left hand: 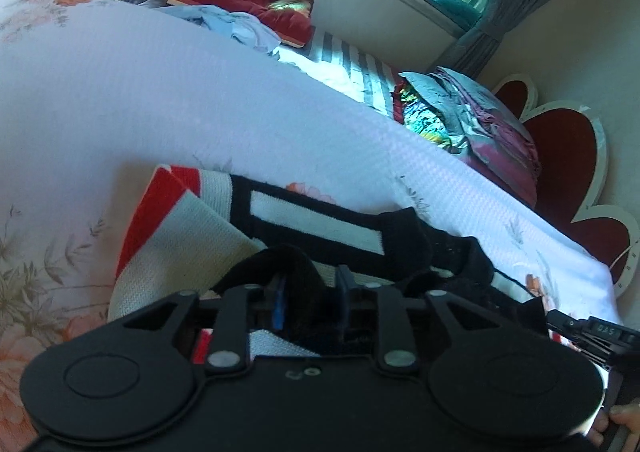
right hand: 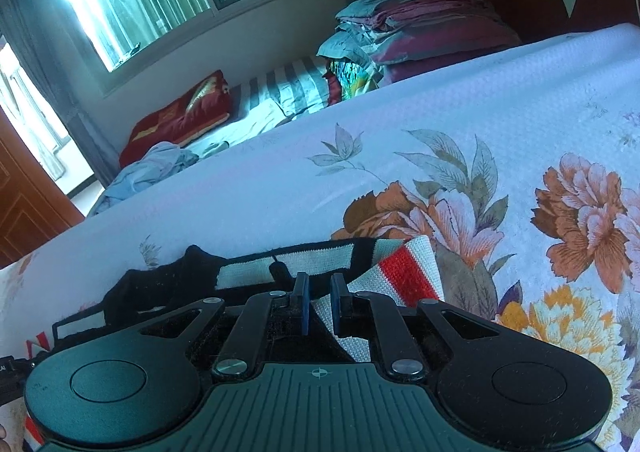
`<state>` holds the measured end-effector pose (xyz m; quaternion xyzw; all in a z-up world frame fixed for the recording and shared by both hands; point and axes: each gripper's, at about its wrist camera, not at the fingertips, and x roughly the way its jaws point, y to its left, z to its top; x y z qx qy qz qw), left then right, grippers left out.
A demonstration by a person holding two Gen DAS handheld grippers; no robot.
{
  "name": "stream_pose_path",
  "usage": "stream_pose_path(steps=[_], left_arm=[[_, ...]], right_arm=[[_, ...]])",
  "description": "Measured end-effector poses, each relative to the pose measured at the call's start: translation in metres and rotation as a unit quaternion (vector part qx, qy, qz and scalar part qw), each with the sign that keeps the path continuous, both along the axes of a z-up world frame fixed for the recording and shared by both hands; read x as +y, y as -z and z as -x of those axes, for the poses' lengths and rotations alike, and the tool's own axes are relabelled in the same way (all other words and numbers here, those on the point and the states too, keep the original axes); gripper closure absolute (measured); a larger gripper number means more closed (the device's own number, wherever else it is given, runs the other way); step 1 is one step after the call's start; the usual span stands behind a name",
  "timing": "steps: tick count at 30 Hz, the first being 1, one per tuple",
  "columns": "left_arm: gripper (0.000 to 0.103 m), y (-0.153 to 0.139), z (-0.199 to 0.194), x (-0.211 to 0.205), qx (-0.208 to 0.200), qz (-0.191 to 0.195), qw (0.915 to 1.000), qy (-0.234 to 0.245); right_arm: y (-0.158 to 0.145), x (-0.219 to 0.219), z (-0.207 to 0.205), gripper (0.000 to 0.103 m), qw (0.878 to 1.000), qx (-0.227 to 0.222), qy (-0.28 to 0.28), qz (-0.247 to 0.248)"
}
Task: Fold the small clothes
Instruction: 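Lift the black hem with both tools and fold it over the collar, then lay the hem onto the collar and open both tools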
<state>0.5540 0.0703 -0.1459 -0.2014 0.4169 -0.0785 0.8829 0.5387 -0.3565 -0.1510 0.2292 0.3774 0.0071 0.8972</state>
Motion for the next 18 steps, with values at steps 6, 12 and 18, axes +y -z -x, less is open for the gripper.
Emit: stream_pose_path(steps=[6,12,18], left_arm=[[0.034,-0.021,0.015,0.006,-0.053,-0.045,0.9976,0.007],[0.034,-0.019,0.015,0.006,-0.063,-0.079,0.9940,0.041],[0.045,0.000,0.004,-0.007,-0.046,-0.100,0.9915,0.069]], right_arm=[[-0.001,-0.002,0.002,0.052,1.000,0.002,-0.012,-0.001],[-0.005,0.009,0.003,0.038,0.999,-0.011,-0.045,-0.002],[0.010,0.024,-0.006,0.051,0.996,0.007,-0.080,0.042]])
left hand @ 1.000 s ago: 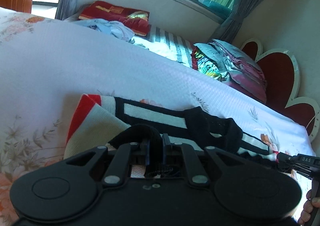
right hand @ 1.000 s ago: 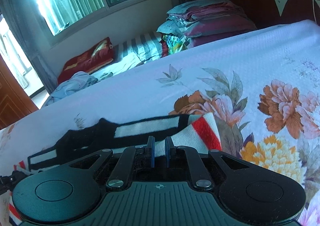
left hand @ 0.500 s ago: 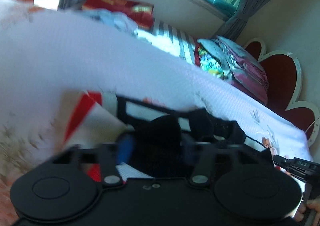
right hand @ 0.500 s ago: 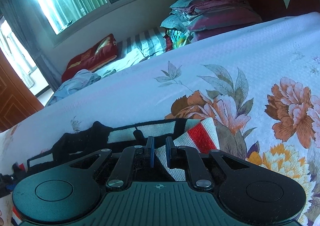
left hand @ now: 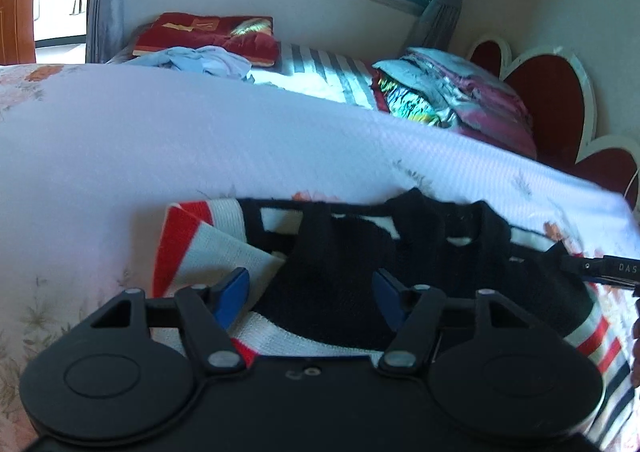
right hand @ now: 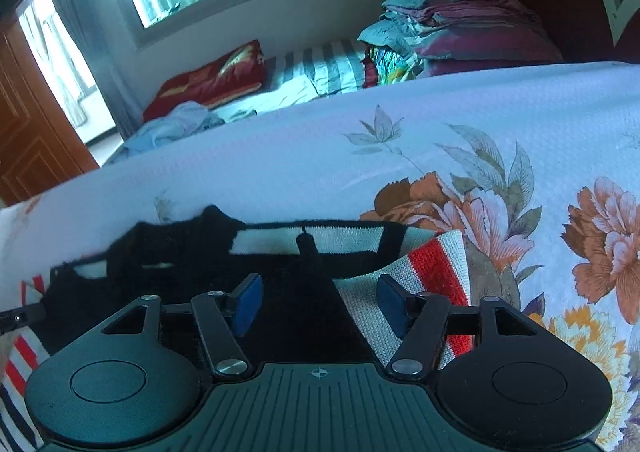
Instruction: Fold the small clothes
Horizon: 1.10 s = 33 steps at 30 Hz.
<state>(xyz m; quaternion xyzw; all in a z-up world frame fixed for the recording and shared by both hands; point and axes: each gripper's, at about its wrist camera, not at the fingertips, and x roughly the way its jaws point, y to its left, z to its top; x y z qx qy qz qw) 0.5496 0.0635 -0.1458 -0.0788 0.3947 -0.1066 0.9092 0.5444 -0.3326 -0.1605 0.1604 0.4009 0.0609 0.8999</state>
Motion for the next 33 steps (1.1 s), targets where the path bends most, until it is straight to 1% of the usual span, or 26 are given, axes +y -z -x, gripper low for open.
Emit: stream_pose_path(steps=[1,2,3,5,6,7,8,10,12,15,17,19,21,22,23,24,27,28,29,30,31,32,33], left_arm=[[0.054,0.003,-0.001,-0.002,0.002,-0.005,1.0000,0.005],[0.055,0.005,-0.002,-0.004,0.004,-0.011,0.9999,0.009],[0.057,0.006,-0.003,-0.005,0.001,-0.016,0.9998,0.011],[0.066,0.007,-0.003,-0.007,0.000,-0.017,0.9998,0.014],[0.072,0.007,-0.003,-0.007,-0.003,-0.018,0.9998,0.011],[0.097,0.008,-0.003,-0.007,-0.005,-0.019,0.9998,0.010],[0.099,0.008,-0.003,-0.007,-0.005,-0.019,0.9998,0.009],[0.099,0.008,0.002,-0.010,-0.021,-0.031,0.9992,0.013],[0.099,0.007,0.007,-0.011,-0.039,-0.042,0.9982,0.014],[0.099,0.003,0.009,-0.005,-0.061,-0.036,0.9974,-0.010],[0.099,0.002,0.007,-0.001,-0.069,-0.036,0.9966,-0.028],[0.099,0.006,0.003,0.000,-0.061,-0.039,0.9967,-0.038],[0.099,0.014,0.002,-0.001,-0.053,-0.050,0.9965,-0.041],[0.099,0.016,0.003,-0.003,-0.056,-0.057,0.9961,-0.038],[0.098,0.016,0.004,-0.005,-0.059,-0.064,0.9956,-0.035],[0.098,0.016,0.004,-0.006,-0.057,-0.067,0.9955,-0.033],[0.091,0.013,0.001,-0.004,-0.049,-0.068,0.9960,-0.032],[0.081,0.011,0.001,-0.004,-0.050,-0.074,0.9955,-0.032],[0.076,0.010,0.002,-0.004,-0.050,-0.078,0.9952,-0.032],[0.075,0.010,0.004,-0.003,-0.049,-0.077,0.9953,-0.032],[0.074,0.009,0.005,0.000,-0.047,-0.073,0.9956,-0.034],[0.069,0.008,0.008,0.003,-0.046,-0.071,0.9957,-0.037],[0.066,0.005,0.012,0.005,-0.048,-0.069,0.9956,-0.041]], right_arm=[[0.003,0.000,-0.001,0.064,1.000,0.001,-0.003,0.007],[0.005,0.001,-0.003,0.068,1.000,0.003,-0.006,0.014],[0.007,0.001,-0.005,0.070,1.000,0.004,-0.011,0.018],[0.009,0.000,-0.006,0.072,1.000,0.003,-0.017,0.021],[0.010,0.001,-0.006,0.086,0.999,0.003,-0.021,0.026],[0.009,0.003,-0.006,0.098,0.999,0.001,-0.028,0.032],[0.008,0.007,-0.006,0.098,0.999,-0.003,-0.035,0.040],[0.006,0.015,-0.002,0.098,0.997,-0.018,-0.045,0.054],[0.002,0.016,0.000,0.098,0.997,-0.035,-0.039,0.053],[-0.009,0.012,-0.003,0.098,0.997,-0.064,-0.009,0.048],[-0.012,0.011,-0.008,0.098,0.996,-0.072,0.002,0.054],[-0.006,0.014,-0.015,0.098,0.996,-0.062,0.000,0.071],[0.007,0.015,-0.021,0.098,0.996,-0.040,0.005,0.079],[0.015,0.014,-0.023,0.098,0.997,-0.021,0.007,0.074],[0.021,0.012,-0.024,0.098,0.998,-0.013,0.010,0.069],[0.023,0.011,-0.023,0.098,0.998,-0.016,0.012,0.065],[0.019,0.009,-0.022,0.098,0.998,-0.016,0.011,0.064],[0.017,0.009,-0.022,0.098,0.998,-0.016,0.011,0.065],[0.015,0.008,-0.020,0.097,0.998,-0.017,0.013,0.065],[0.013,0.007,-0.019,0.096,0.998,-0.019,0.016,0.065],[0.009,0.005,-0.017,0.095,0.998,-0.023,0.020,0.063],[0.007,0.003,-0.015,0.093,0.997,-0.027,0.027,0.063],[0.003,0.001,-0.010,0.088,0.997,-0.031,0.032,0.062]])
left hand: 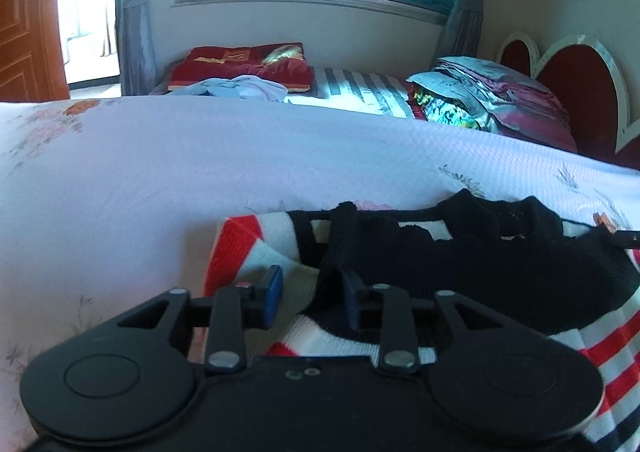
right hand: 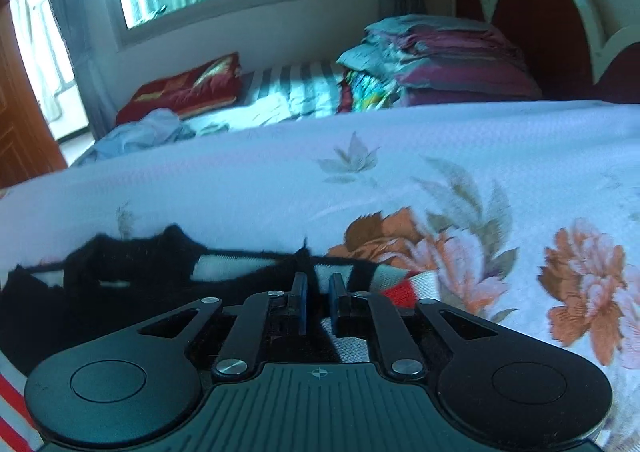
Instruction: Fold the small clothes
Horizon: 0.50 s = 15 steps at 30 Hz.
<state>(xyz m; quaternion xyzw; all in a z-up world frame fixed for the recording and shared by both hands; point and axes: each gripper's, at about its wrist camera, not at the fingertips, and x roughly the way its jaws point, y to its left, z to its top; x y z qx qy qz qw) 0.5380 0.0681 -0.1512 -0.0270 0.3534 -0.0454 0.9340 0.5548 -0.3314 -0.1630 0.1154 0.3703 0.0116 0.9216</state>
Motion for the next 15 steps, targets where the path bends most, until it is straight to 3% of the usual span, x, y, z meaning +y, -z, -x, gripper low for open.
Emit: stream_pose_path(steps=[1,3,8,15], left_arm=[[0.061,-0.004,0.005,0.001,-0.008,0.001,1.0000,-0.003],[0.060,-0.010,0.014,-0.001,-0.024,0.000,0.9997,0.004],[0.060,-0.020,0.033,-0.026,-0.027,0.019,0.9975,0.062],[0.060,-0.006,0.049,-0.066,-0.004,0.015,0.9940,0.108]], right_arm=[[-0.004,-0.002,0.003,0.082,1.000,-0.004,0.003,-0.003],[-0.011,-0.002,0.011,0.077,1.000,-0.014,0.004,-0.008],[-0.021,0.024,0.034,0.078,0.998,-0.018,-0.052,-0.021],[-0.009,0.070,0.058,0.078,0.993,-0.003,-0.111,-0.027]])
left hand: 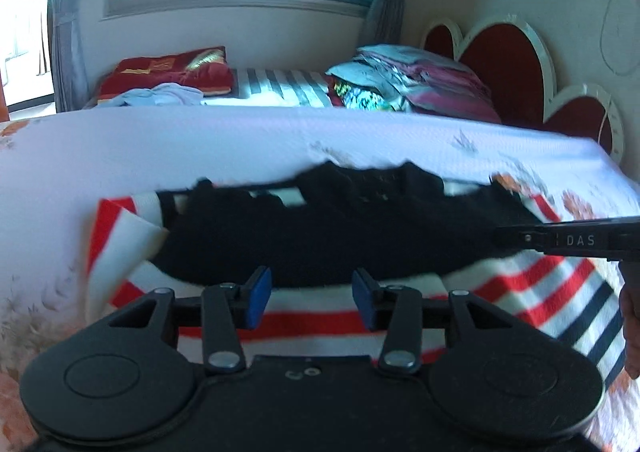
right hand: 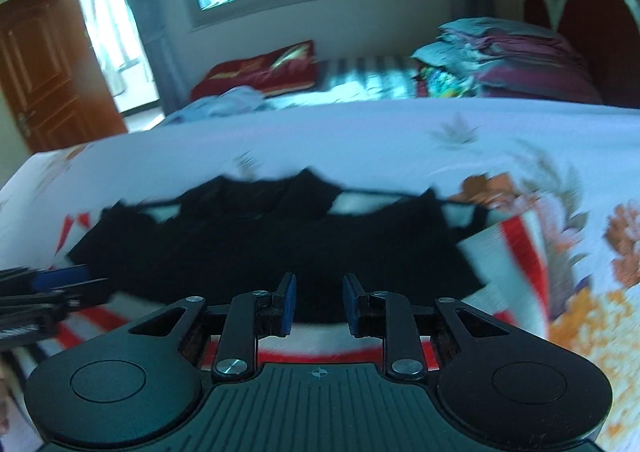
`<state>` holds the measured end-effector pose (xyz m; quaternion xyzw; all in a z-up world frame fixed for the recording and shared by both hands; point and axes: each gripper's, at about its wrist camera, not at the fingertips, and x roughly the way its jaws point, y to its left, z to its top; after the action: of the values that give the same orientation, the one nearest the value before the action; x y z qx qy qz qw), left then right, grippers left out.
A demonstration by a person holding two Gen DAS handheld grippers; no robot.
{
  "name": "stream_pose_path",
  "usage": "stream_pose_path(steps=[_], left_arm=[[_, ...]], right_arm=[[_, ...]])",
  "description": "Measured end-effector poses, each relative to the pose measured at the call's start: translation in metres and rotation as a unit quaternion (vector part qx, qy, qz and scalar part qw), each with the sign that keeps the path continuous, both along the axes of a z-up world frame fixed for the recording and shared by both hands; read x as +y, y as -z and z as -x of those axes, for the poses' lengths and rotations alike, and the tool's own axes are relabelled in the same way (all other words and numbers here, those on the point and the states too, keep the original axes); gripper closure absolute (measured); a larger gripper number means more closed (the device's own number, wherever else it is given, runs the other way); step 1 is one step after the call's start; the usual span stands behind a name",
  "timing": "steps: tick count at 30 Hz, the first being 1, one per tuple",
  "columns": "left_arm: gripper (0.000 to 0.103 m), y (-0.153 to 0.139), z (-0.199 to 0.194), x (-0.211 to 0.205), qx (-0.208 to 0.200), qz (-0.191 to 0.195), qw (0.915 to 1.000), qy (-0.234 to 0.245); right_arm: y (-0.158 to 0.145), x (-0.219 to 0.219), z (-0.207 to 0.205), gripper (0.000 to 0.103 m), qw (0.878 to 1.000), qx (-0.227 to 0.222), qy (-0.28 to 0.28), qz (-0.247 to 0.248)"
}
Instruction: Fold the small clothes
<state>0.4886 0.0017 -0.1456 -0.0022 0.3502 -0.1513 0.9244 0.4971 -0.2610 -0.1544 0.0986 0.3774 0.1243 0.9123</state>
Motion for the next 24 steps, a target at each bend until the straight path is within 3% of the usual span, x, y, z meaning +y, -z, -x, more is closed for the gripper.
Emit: stream_pose_path(steps=[7,11,18,24], left_arm=[[0.055,0.011,0.006,0.005,0.016,-0.019,0.9997,-0.008],[0.055,0.008,0.010,0.014,0.021,-0.032,0.9992,-0.012],[0.057,0.000,0.016,0.028,0.036,-0.030,0.9982,-0.036],[0.055,-0.011,0.029,0.022,0.031,-0.017,0.9991,-0.025]], right_arm=[[0.013,0.013,0.014,0.078,0.999,0.002,-0.013,0.034],[0.016,0.003,0.020,0.078,0.997,-0.003,0.013,0.071],[0.010,-0.017,0.033,0.078,0.997,0.010,0.063,0.046],[-0.010,0.001,0.051,0.077,0.999,-0.003,0.040,0.024]])
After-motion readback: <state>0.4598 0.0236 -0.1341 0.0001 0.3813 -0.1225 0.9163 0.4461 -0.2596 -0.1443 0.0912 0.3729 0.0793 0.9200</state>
